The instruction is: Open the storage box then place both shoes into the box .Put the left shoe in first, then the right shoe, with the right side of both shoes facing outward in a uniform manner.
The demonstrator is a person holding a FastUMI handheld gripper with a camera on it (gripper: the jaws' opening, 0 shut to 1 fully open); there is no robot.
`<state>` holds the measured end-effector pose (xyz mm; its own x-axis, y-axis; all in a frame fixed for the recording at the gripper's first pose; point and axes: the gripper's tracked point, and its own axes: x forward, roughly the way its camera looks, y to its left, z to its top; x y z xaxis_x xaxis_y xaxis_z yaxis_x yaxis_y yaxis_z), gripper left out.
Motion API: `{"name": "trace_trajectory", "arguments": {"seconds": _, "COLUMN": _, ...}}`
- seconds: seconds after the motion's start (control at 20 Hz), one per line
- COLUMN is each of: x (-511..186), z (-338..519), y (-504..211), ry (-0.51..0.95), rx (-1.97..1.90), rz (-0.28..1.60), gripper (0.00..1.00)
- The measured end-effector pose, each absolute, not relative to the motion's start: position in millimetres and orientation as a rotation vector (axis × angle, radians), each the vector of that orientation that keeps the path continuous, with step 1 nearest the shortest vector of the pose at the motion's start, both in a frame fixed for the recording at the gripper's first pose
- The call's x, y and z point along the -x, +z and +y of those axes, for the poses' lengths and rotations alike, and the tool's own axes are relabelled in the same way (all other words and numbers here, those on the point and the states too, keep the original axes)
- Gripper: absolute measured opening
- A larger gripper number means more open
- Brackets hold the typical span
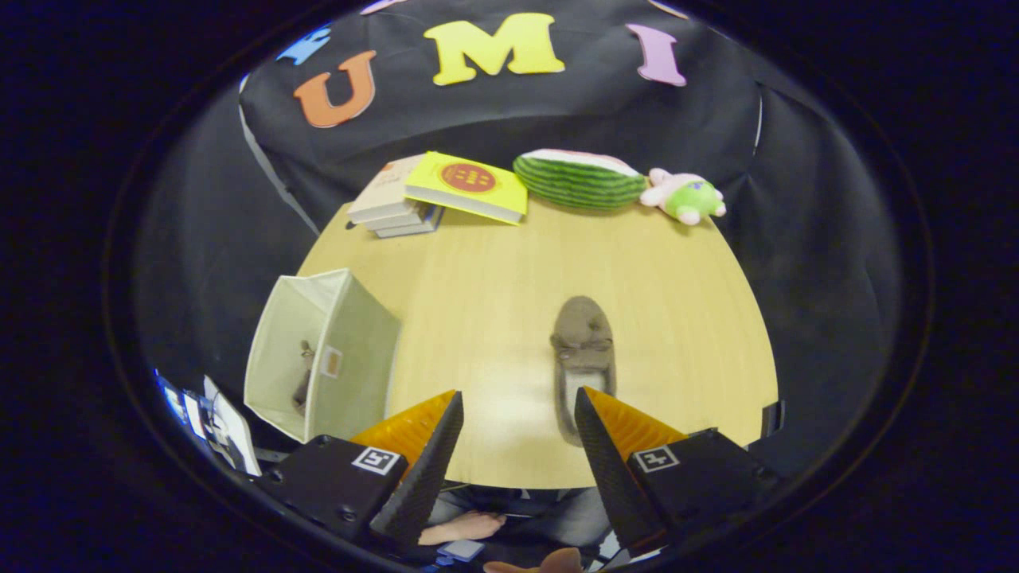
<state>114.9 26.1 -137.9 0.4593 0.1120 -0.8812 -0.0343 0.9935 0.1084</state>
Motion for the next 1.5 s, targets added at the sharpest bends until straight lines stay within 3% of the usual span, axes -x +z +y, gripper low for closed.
{"name": "trace_trajectory", "arguments": {"seconds": 0.55, "x": -139.5, "z": -39.1, "y": -273.2, "ry": 0.101, "rx": -0.141, "rz": 1.337, "gripper": 0.91}}
{"name": "trace_trajectory", "arguments": {"seconds": 0.8, "x": -142.0, "z": -49.7, "y": -298.4, "ry": 0.083, "rx": -0.159, "rz": 1.387, "gripper": 0.91}}
{"name": "trace_trajectory", "arguments": {"seconds": 0.85, "x": -142.7, "z": -49.9, "y": -299.8, "ry": 0.083, "rx": -0.167, "rz": 1.387, "gripper": 0.86}}
{"name": "trace_trajectory", "arguments": {"seconds": 1.05, "x": -142.0, "z": -42.7, "y": -301.1, "ry": 0.092, "rx": -0.207, "rz": 1.401, "gripper": 0.42}}
{"name": "trace_trajectory", "arguments": {"seconds": 1.25, "x": -140.4, "z": -44.8, "y": -298.6, "ry": 0.051, "rx": -0.258, "rz": 1.391, "gripper": 0.08}}
{"name": "trace_trajectory", "arguments": {"seconds": 1.5, "x": -127.6, "z": -22.5, "y": -283.6, "ry": 0.054, "rx": -0.426, "rz": 1.361, "gripper": 0.06}}
